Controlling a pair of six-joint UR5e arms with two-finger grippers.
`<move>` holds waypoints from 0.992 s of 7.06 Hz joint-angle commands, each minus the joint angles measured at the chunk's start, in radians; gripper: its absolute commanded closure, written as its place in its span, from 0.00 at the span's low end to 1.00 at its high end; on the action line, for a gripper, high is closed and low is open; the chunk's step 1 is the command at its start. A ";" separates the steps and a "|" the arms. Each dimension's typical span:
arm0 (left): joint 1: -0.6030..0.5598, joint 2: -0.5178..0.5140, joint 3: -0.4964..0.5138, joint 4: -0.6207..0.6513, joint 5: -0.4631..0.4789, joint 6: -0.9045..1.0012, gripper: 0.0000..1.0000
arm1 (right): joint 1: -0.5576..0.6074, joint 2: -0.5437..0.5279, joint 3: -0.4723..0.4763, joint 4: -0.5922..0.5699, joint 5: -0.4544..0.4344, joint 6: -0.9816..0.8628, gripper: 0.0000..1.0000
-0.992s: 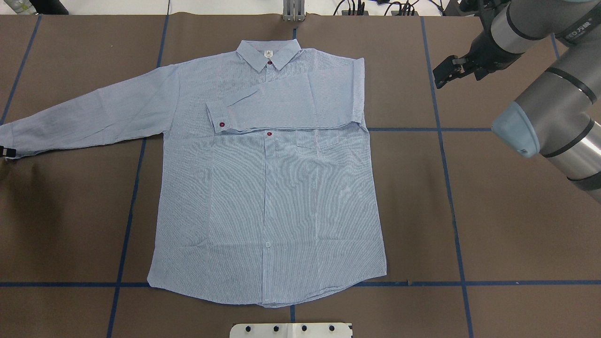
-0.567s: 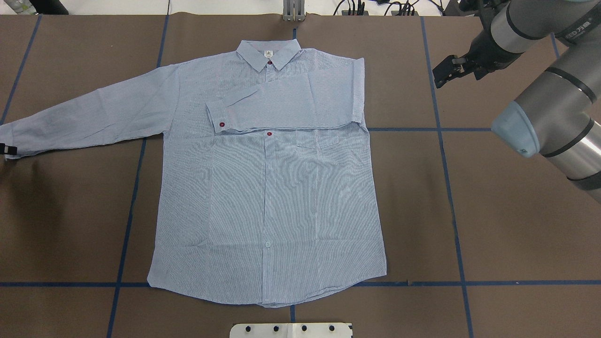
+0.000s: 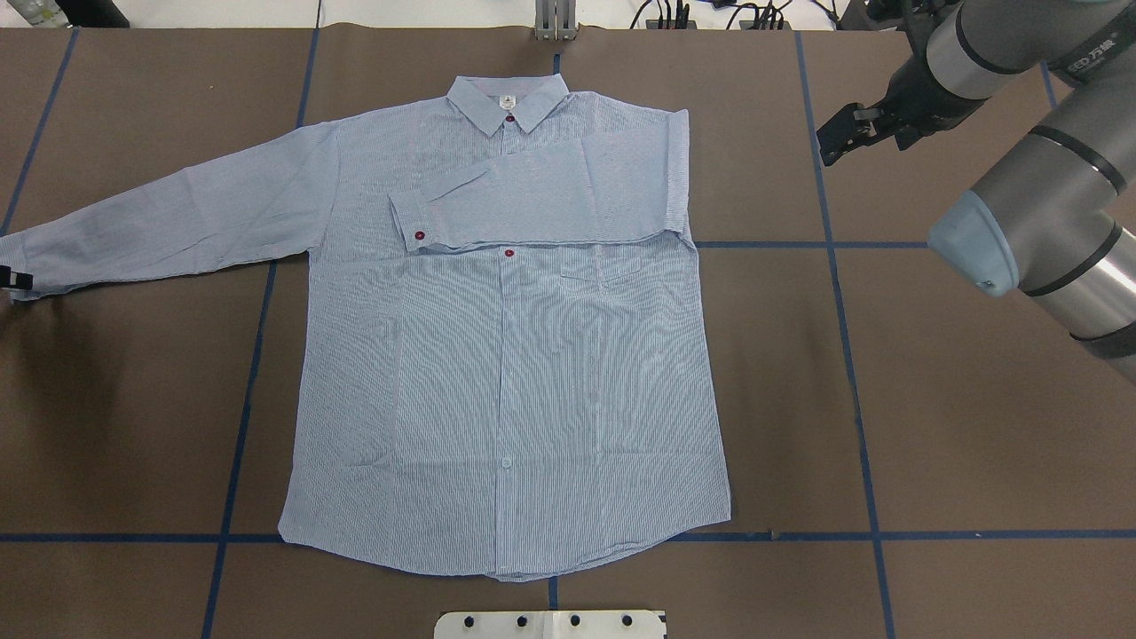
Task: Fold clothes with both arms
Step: 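Reach the left gripper to the cuff of the sleeve nearest it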
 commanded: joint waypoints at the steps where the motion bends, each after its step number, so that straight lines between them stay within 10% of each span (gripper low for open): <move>1: 0.000 -0.005 0.000 0.001 0.001 -0.021 0.83 | 0.000 0.000 0.001 0.000 0.000 0.000 0.00; 2: 0.000 -0.003 0.000 0.001 0.000 -0.020 1.00 | 0.000 0.002 0.001 0.000 0.000 0.000 0.00; 7: -0.014 -0.002 -0.164 0.054 -0.108 -0.026 1.00 | 0.000 0.003 0.001 0.000 0.000 0.006 0.00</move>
